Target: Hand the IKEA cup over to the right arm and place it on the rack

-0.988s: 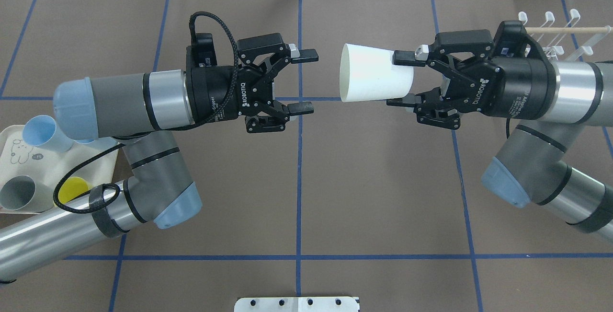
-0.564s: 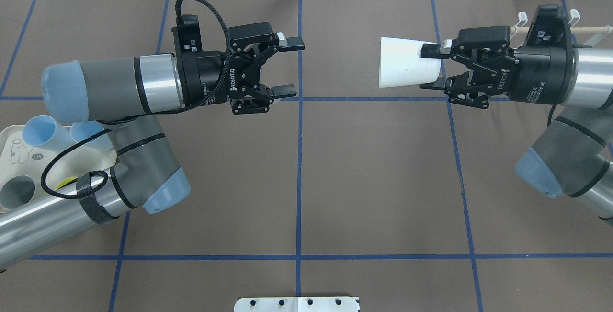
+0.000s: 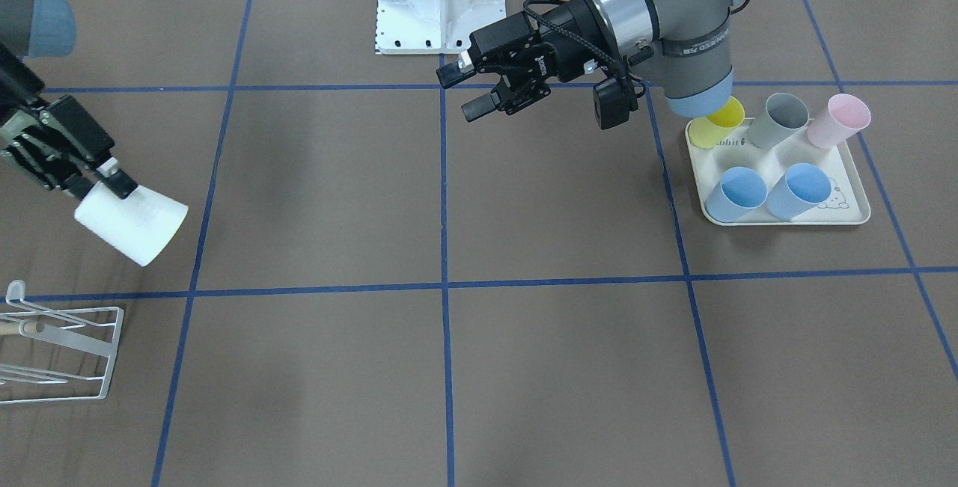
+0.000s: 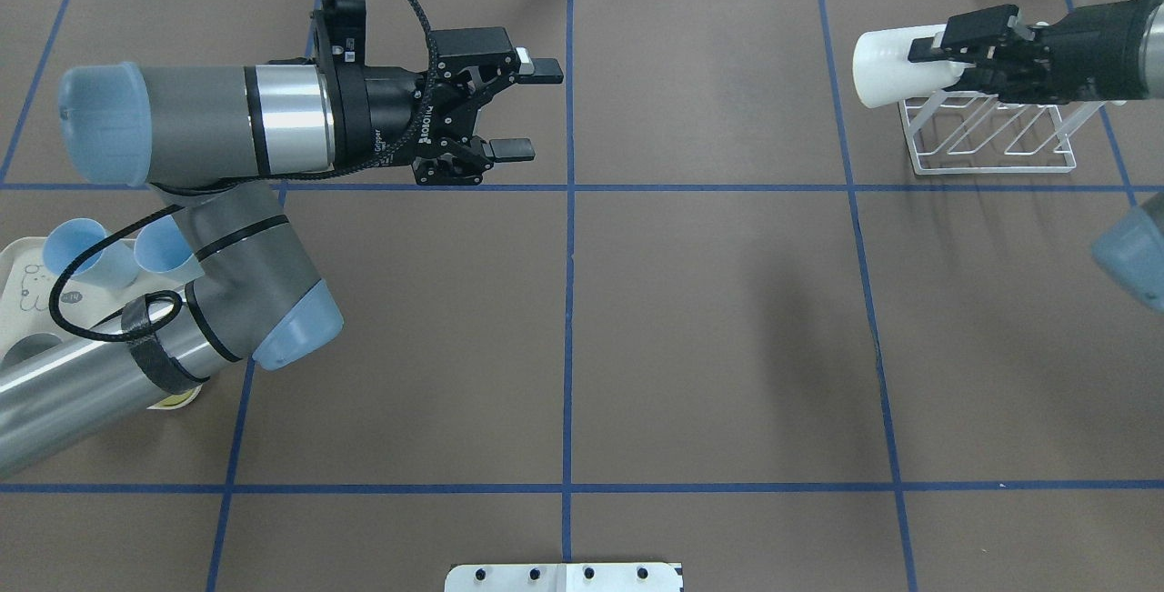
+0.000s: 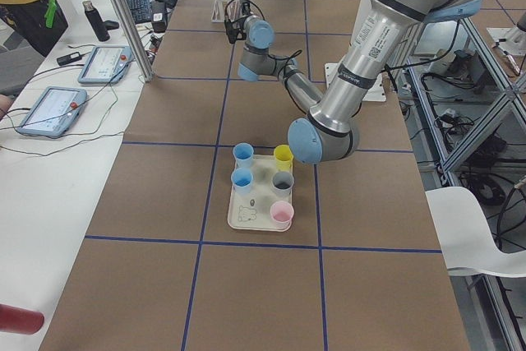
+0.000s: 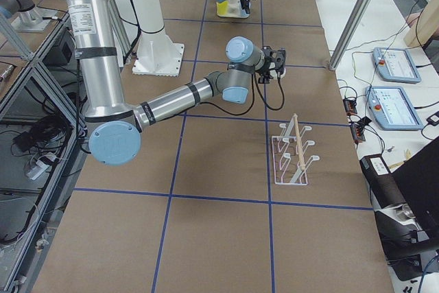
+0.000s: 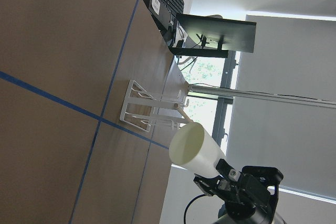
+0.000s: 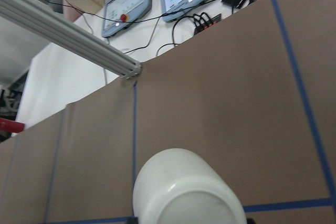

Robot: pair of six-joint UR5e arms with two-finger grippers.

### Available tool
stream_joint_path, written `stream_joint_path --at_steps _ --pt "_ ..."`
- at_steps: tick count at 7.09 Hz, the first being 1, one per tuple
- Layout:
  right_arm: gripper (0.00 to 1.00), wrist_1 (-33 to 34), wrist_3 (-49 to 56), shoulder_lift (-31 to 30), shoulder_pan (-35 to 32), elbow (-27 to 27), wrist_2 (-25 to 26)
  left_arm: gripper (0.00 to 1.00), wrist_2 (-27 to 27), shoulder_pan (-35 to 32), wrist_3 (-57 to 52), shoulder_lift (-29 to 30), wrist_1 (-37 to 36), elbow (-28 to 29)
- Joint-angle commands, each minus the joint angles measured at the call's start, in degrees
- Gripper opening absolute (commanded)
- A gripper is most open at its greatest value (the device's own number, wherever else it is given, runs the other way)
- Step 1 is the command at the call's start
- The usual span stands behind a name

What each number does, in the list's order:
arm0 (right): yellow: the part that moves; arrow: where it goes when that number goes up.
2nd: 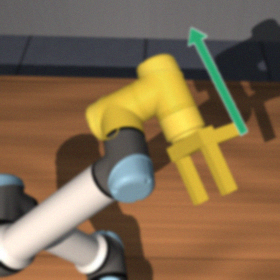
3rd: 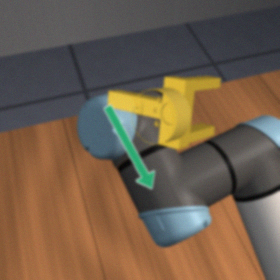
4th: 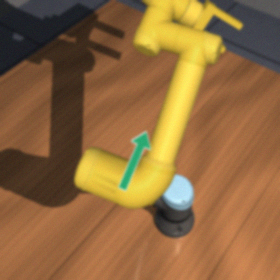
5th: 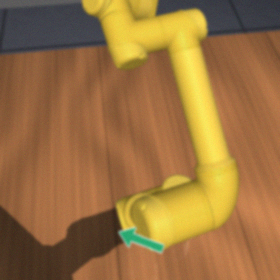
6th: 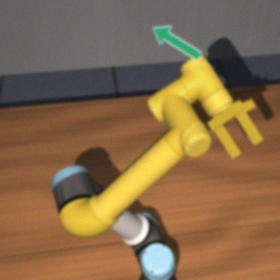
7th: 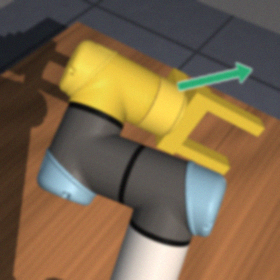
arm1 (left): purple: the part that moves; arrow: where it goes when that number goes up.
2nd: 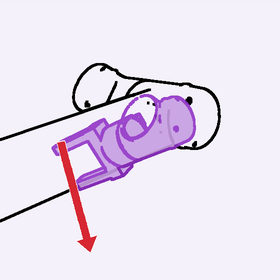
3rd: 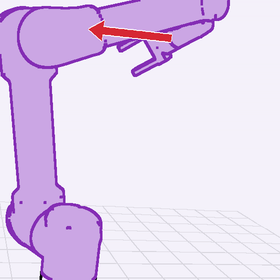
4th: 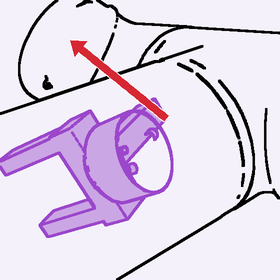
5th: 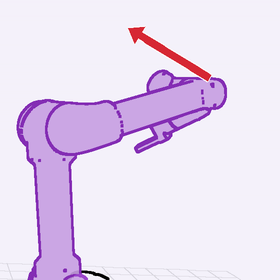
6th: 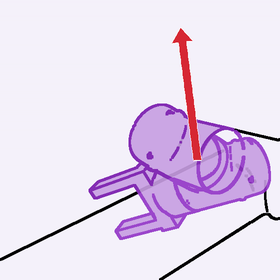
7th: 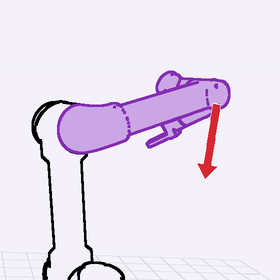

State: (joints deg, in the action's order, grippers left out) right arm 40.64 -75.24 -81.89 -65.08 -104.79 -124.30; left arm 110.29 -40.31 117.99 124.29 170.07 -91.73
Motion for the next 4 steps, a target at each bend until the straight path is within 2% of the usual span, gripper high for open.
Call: stream_joint_path --at_steps 1,2,4 --pt "0.0 19.3 19.8 -0.3 -5.5 -1.3 -2.1 1.0 -0.2 0.2 -0.2 -0.7 0.0 0.2" --pt "0.0 24.5 28.1 -0.2 -6.7 -1.6 -1.9 0.99 -0.3 0.4 -0.2 -1.1 0.0 0.2" --pt "0.0 37.3 32.9 -0.2 -6.3 -4.6 -1.7 0.99 -0.4 0.4 -0.2 -1.2 0.0 0.5"
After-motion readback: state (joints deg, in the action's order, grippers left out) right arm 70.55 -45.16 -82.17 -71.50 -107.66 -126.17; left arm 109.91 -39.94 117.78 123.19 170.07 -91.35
